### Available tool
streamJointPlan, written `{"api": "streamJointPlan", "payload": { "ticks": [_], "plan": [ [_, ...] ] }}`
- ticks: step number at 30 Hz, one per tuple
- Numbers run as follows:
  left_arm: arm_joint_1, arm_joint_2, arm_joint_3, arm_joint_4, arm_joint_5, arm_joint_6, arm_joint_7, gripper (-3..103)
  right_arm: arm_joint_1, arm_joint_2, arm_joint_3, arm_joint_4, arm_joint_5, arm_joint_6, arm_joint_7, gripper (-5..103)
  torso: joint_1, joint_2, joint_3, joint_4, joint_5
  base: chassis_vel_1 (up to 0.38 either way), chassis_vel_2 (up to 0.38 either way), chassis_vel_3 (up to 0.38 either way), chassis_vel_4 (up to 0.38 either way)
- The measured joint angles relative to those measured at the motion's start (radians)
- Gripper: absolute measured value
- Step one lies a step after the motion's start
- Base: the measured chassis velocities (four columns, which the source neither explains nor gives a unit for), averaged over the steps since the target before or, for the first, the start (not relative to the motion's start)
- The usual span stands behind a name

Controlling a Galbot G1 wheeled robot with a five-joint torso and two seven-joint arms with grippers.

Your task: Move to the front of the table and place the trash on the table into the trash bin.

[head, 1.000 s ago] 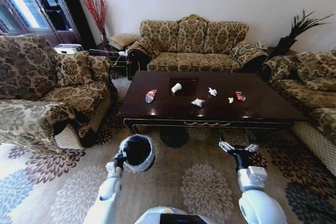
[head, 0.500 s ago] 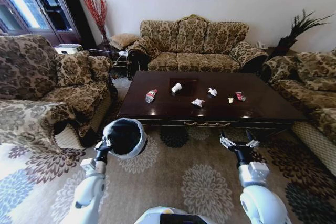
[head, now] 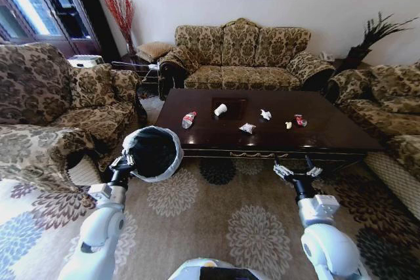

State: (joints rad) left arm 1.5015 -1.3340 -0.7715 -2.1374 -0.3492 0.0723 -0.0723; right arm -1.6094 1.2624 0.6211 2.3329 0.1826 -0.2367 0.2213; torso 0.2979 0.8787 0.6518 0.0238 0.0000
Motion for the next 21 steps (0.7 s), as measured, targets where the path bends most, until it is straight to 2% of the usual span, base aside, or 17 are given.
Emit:
{"api": "streamJointPlan", "payload": {
  "ticks": [7, 17, 21],
  "plan": [
    [0.007, -0.014, 0.017, 0.003, 0.030, -0.012, -0.010, 3, 0.006, -0.001, -0.002, -0.016, 0.001, 0.011, 0.000, 100, 0.000, 0.000, 0.000, 0.0000, 0.0000, -0.023, 0.018, 0.034, -0.029],
    [0.012, -0.016, 0.020, -0.009, 0.029, -0.014, -0.011, 3, 0.003, -0.010, -0.009, -0.035, -0.046, 0.022, -0.017, 100, 0.001, -0.001, 0.001, -0.0001, 0.0000, -0.196, 0.193, 0.184, -0.210],
    [0.015, -0.014, 0.022, -0.030, 0.018, -0.016, -0.013, 3, 0.004, -0.015, -0.012, -0.028, -0.049, 0.011, -0.012, 100, 0.001, -0.001, 0.001, 0.0000, 0.0000, -0.054, 0.044, 0.031, -0.040]
  ]
}}
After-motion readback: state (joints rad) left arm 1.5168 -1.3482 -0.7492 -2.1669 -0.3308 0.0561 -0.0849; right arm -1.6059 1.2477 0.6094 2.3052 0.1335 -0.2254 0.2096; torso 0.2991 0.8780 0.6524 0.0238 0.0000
